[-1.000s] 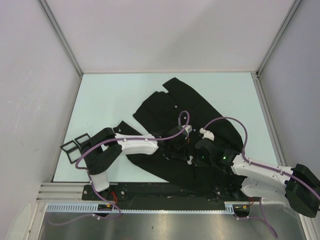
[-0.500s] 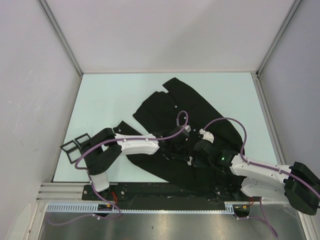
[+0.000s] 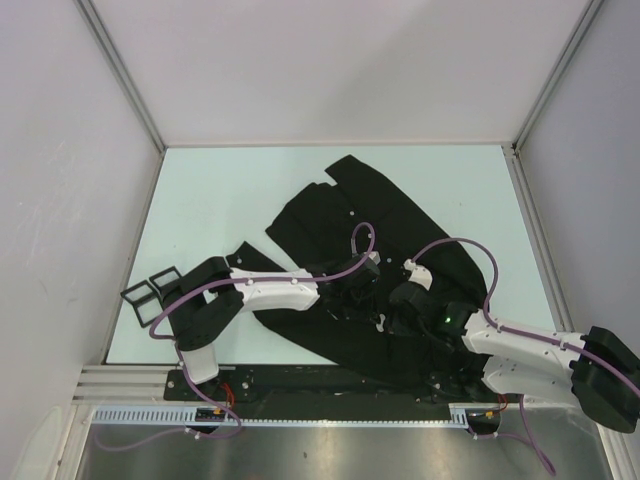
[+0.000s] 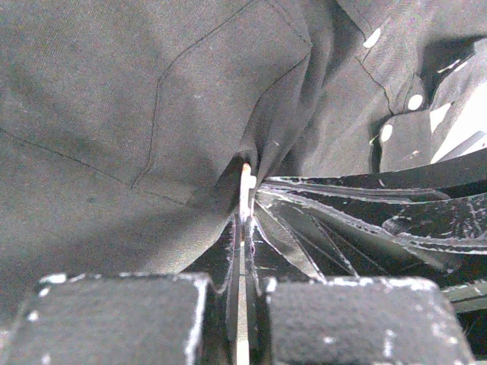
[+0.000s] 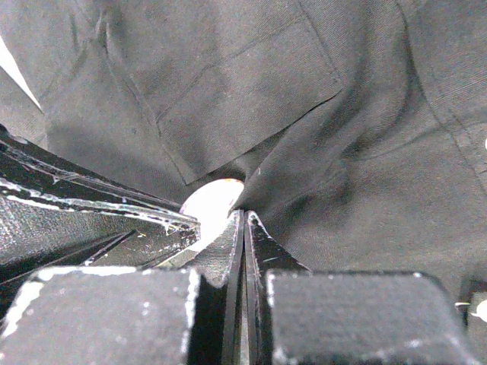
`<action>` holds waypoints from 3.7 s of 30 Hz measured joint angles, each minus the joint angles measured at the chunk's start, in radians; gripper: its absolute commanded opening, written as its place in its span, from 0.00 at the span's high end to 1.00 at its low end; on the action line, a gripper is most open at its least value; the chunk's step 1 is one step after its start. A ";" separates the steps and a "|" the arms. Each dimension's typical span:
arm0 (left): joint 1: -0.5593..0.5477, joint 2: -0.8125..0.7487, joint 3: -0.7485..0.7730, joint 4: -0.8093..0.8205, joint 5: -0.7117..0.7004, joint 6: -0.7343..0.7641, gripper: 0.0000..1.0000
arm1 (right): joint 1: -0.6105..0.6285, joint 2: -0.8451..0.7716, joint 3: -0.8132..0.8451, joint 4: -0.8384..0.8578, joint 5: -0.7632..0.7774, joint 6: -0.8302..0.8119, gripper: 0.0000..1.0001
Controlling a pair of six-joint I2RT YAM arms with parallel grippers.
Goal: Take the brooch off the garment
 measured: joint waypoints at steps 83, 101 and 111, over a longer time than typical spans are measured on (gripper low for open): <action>-0.060 -0.206 0.028 -0.204 -0.244 0.219 1.00 | -0.140 -0.252 -0.005 -0.111 -0.007 -0.202 0.55; 0.147 -0.977 -0.417 0.261 -0.064 0.192 1.00 | -0.217 -0.260 0.068 0.419 -0.688 -0.305 0.34; 0.148 -1.052 -0.483 0.362 -0.023 0.150 1.00 | -0.153 -0.220 0.126 0.621 -0.745 -0.281 0.37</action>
